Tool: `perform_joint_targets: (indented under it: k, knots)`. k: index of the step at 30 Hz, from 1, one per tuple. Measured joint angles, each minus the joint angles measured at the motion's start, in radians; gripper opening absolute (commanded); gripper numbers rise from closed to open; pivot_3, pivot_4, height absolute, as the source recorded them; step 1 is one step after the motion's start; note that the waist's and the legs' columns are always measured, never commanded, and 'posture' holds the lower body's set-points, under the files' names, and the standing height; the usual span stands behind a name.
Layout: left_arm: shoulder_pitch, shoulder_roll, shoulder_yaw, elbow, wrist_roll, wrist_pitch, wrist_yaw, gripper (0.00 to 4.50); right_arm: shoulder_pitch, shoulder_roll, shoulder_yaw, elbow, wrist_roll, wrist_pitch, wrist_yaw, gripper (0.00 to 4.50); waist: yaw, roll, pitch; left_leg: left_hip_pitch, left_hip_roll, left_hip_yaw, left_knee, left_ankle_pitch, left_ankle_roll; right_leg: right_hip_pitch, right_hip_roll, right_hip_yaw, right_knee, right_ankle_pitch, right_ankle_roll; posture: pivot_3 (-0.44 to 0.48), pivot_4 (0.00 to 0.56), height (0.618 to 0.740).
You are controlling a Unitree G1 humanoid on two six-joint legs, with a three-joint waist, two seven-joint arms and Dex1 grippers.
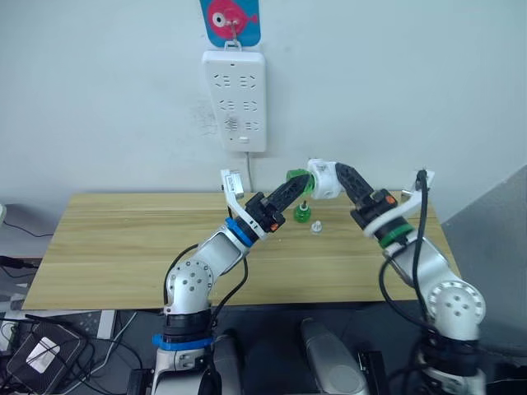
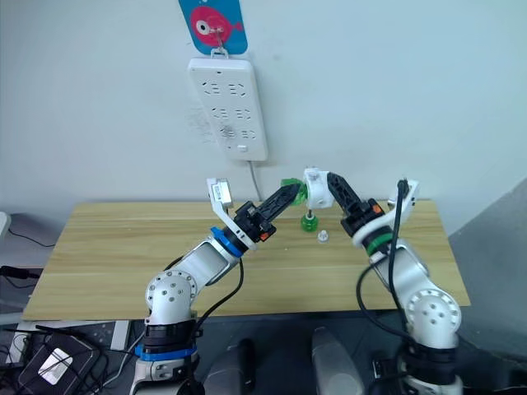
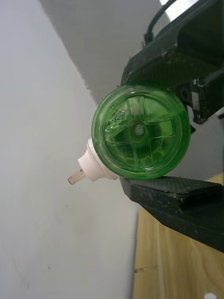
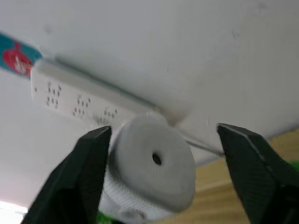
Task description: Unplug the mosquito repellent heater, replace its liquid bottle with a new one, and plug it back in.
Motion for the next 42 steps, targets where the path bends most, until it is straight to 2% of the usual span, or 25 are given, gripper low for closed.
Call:
perform_joint_targets:
  k: [2, 4, 9, 12, 17, 22, 28, 38, 42]
  knots:
    - [-0.01, 0.049, 0.023, 0.003, -0.058, 0.044, -0.035, 2.32, 0.037, -0.13, -0.041, 0.012, 0.045, 0.061, 0.071, 4.5, 0.0, 0.0, 0.0, 0.001, 0.0, 0.0, 0.0, 0.0, 0.0, 0.0, 0.0, 0.0, 0.001, 0.0, 0.0, -0.271, 0.233, 0.735]
    - [-0.019, 0.077, 0.036, 0.014, -0.081, 0.066, -0.056, 2.32, 0.062, -0.195, -0.067, 0.03, 0.099, 0.101, 0.118, 4.5, -0.003, 0.0, 0.0, 0.002, 0.0, 0.001, 0.0, 0.0, 0.0, 0.0, 0.0, 0.001, 0.001, 0.0, 0.0, -0.27, 0.232, 0.735]
    - [-0.048, 0.079, 0.036, 0.043, -0.073, 0.047, -0.066, 2.32, 0.101, -0.242, -0.086, 0.043, 0.269, 0.139, 0.128, 4.5, -0.003, 0.0, 0.0, 0.002, 0.0, 0.001, 0.0, 0.0, 0.0, 0.0, 0.001, 0.002, 0.001, 0.0, 0.0, -0.269, 0.232, 0.735]
    - [-0.047, 0.055, 0.034, 0.043, -0.072, 0.037, -0.057, 2.32, 0.099, -0.192, -0.061, 0.009, 0.33, 0.096, 0.047, 4.5, -0.002, 0.0, 0.0, 0.001, 0.0, 0.001, 0.0, 0.0, 0.0, 0.0, 0.001, 0.001, 0.001, 0.0, 0.0, -0.268, 0.23, 0.735]
    - [-0.024, -0.033, 0.033, 0.037, -0.055, -0.008, 0.02, 2.32, 0.083, 0.043, 0.08, -0.101, 0.358, -0.064, -0.209, 4.5, -0.002, 0.0, 0.0, 0.001, 0.001, 0.001, 0.0, 0.0, 0.0, -0.001, 0.001, 0.001, 0.001, 0.0, 0.0, -0.265, 0.227, 0.735]
    - [-0.017, -0.053, 0.031, 0.031, -0.05, -0.03, 0.051, 2.32, 0.044, 0.123, 0.145, -0.138, 0.316, -0.147, -0.321, 4.5, -0.002, 0.0, -0.001, 0.0, 0.0, 0.001, 0.001, 0.0, 0.0, 0.0, 0.0, 0.001, 0.0, 0.0, 0.0, -0.266, 0.224, 0.735]
    - [-0.009, -0.064, 0.013, 0.028, -0.037, -0.047, 0.056, 2.32, -0.009, 0.217, 0.2, -0.111, 0.182, -0.203, -0.357, 4.5, -0.002, 0.0, -0.001, 0.0, 0.0, 0.0, 0.0, 0.0, 0.0, 0.0, 0.001, 0.001, 0.0, 0.0, 0.0, -0.262, 0.218, 0.735]
    - [0.002, -0.088, -0.013, 0.006, -0.012, -0.079, 0.061, 2.32, -0.058, 0.37, 0.218, -0.032, 0.028, -0.282, -0.368, 4.5, -0.001, 0.001, -0.002, 0.0, 0.0, -0.001, 0.0, 0.0, 0.0, 0.0, 0.001, 0.0, 0.0, 0.0, 0.0, -0.253, 0.216, 0.735]
    - [0.007, -0.1, -0.016, 0.003, 0.001, -0.092, 0.067, 2.32, -0.065, 0.384, 0.217, -0.016, 0.01, -0.323, -0.368, 4.5, -0.001, 0.001, -0.002, 0.0, 0.0, -0.001, 0.0, 0.0, 0.0, 0.0, 0.001, 0.0, 0.0, 0.0, 0.0, -0.25, 0.218, 0.735]
